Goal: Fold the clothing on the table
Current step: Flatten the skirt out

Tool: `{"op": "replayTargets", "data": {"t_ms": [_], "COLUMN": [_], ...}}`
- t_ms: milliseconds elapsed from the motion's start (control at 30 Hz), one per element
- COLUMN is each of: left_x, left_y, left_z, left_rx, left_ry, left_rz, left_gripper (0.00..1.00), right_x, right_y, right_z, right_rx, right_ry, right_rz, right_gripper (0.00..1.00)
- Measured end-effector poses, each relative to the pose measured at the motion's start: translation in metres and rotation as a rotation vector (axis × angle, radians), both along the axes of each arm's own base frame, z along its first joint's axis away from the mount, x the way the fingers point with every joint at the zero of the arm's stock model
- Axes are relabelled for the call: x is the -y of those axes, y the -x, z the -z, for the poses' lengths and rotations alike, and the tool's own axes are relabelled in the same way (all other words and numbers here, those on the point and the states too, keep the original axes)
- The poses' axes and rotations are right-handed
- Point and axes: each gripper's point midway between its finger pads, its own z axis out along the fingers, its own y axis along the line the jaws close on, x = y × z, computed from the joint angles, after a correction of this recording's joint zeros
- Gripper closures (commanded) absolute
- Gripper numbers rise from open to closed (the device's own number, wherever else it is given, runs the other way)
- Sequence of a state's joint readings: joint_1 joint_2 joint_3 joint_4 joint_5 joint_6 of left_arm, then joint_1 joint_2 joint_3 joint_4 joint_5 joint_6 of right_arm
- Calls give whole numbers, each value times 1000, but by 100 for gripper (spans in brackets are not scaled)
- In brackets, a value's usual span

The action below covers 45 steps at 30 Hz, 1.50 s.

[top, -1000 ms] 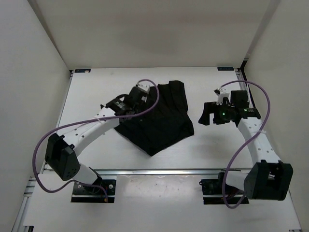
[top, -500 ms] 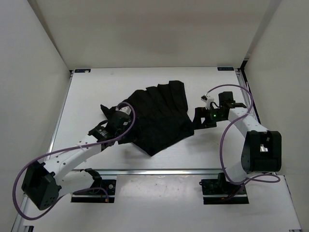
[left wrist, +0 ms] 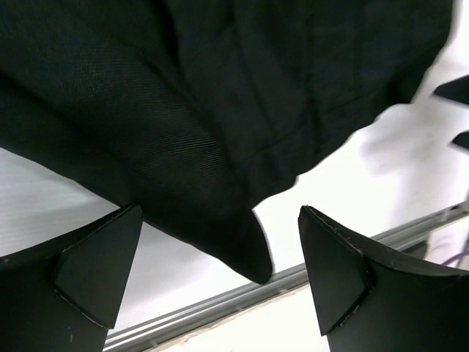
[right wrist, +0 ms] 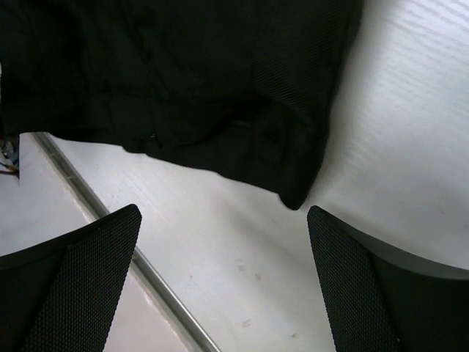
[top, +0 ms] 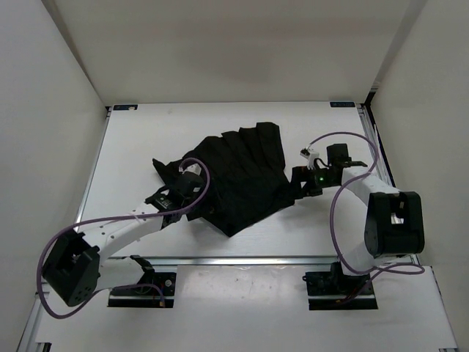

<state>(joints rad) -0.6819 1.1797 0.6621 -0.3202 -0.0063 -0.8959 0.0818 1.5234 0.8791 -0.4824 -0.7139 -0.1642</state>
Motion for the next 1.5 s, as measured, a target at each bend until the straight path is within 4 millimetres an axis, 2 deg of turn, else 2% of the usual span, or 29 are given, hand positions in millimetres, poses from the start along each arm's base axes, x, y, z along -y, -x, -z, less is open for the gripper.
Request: {"op": "replayTargets", "data": {"t_ms": [100,200,367,433,467,500,533,567,600,633,667,733,767,800,900,1000,1100,1133,1167,1200,1233,1267,1333,1367,1433,1500], "left_x": [-1,-3,-1,1,2,2,2,2,2,0,-3,-13,-20,-27,-41,-51,-57,-58,-58,-58,-64,-71,-80,-82,-87,-94], "left_y": [4,5,-1,0,1,3,4,5,6,7,9,14,17,20,28,22,5,2,2,4,9,14,31,39,50,44], "left_z": [16,24,30,37,40,43,44,44,43,43,43,45,46,48,47,35,13,8,7,9,18,30,52,58,62,52], "left_rx": [-44,-61,-68,-87,-96,-104,-109,-113,-115,-117,-120,-130,-135,-139,-140,-108,-44,-33,-30,-31,-54,-83,-158,-183,-209,-185], "left_ry": [-28,-43,-38,-46,-50,-55,-55,-53,-49,-46,-44,-42,-43,-43,-16,47,139,161,171,160,122,74,-29,-66,-117,-132], "left_rz": [5,4,4,12,18,25,31,34,35,33,32,16,5,-6,-37,-81,-115,-111,-100,-82,-87,-98,-87,-68,-52,-84], "left_gripper": [1,1,2,5,12,24,29,42,51,53,60,80,86,99,100,100,94,81,50,40,28,24,8,1,1,1], "right_x": [4,8,10,8,6,4,2,0,-3,-6,-8,-12,-13,-14,-15,-9,1,4,7,10,23,38,67,76,93,104], "right_y": [-8,-14,-32,-38,-40,-42,-44,-46,-47,-48,-49,-50,-50,-50,-49,-46,-35,-29,-23,-18,-17,-17,-11,-6,-1,-1], "right_z": [11,22,27,27,28,29,30,31,33,34,35,36,37,38,38,35,26,23,21,21,30,37,51,52,49,37], "right_rx": [-15,-48,-45,-39,-38,-36,-35,-33,-34,-32,-27,-23,-24,-31,-61,-121,-194,-220,-242,-262,-254,-252,-287,-312,-331,-316], "right_ry": [-1,5,17,19,20,22,23,25,27,29,31,37,41,47,47,15,-36,-44,-45,-27,47,112,225,252,298,305], "right_rz": [20,35,33,25,17,9,0,-9,-16,-22,-29,-36,-38,-33,-4,50,105,115,123,133,155,185,254,282,329,362], "right_gripper": [0,1,2,7,9,14,21,23,30,44,52,90,100,100,100,100,100,99,78,64,57,50,48,47,48,51]}}
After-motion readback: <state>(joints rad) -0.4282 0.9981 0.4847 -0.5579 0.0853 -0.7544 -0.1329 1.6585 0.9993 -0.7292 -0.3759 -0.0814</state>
